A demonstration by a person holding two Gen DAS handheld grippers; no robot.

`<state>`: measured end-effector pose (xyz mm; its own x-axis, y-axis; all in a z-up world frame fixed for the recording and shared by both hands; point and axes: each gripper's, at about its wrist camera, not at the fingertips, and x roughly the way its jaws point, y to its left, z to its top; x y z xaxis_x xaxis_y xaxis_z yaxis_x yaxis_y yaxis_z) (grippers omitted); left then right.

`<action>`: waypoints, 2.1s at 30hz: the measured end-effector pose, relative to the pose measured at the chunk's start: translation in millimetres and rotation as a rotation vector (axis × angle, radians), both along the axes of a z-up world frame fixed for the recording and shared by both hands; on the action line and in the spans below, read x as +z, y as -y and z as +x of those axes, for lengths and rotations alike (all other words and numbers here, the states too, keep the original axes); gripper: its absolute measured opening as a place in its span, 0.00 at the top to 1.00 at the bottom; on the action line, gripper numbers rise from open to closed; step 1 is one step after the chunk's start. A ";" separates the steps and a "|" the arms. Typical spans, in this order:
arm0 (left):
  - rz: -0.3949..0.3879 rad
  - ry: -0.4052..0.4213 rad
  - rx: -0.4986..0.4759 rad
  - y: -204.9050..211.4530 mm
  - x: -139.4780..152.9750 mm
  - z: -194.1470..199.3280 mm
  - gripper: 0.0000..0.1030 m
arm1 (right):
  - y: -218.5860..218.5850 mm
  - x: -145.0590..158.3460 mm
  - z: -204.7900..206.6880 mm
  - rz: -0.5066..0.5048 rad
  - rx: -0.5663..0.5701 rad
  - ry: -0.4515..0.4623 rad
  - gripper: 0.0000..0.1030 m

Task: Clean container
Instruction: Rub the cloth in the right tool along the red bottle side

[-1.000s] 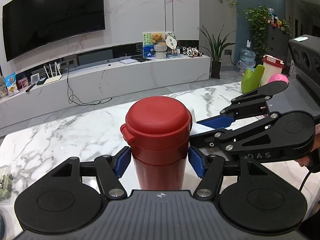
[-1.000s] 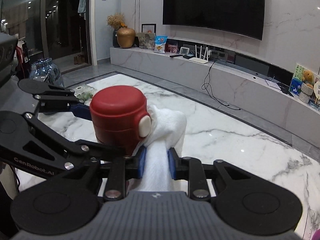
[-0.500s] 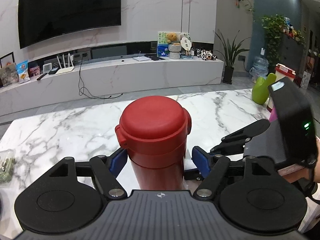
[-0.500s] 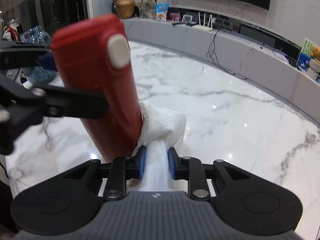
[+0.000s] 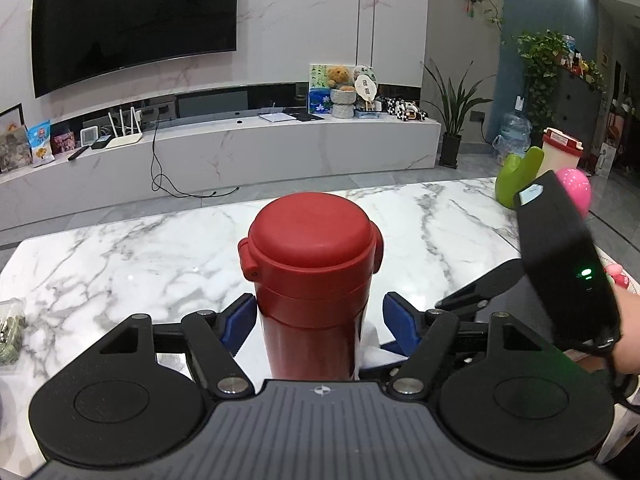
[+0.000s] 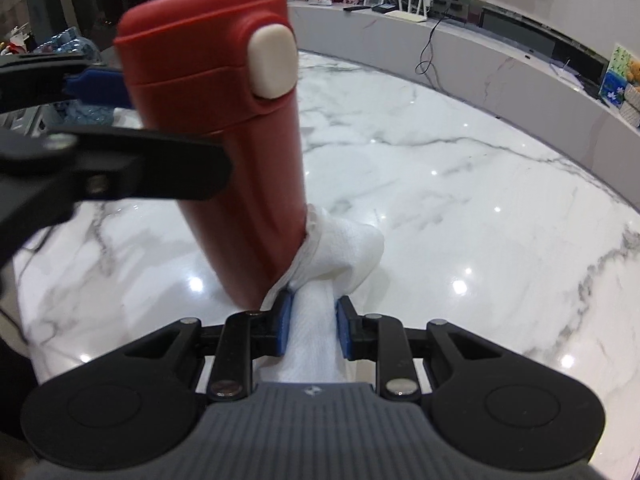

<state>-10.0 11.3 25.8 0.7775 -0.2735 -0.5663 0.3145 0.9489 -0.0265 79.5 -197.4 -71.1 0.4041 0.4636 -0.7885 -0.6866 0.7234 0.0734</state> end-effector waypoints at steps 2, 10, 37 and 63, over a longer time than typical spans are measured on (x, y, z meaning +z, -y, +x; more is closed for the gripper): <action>0.003 0.003 -0.006 0.1 0.1 1.2 0.33 | 0.4 3.4 -6.0 -0.008 0.024 0.021 0.74; 0.059 0.018 -0.056 1.4 -3.1 2.3 0.39 | 10.7 30.7 -16.8 0.049 0.078 0.181 0.74; 0.058 0.017 -0.058 1.4 -4.5 0.2 0.39 | -7.7 9.1 2.2 -0.072 0.177 0.248 0.74; 0.079 0.046 0.024 12.9 1.9 -4.0 0.40 | -11.9 2.9 -11.2 -0.091 0.139 0.121 0.74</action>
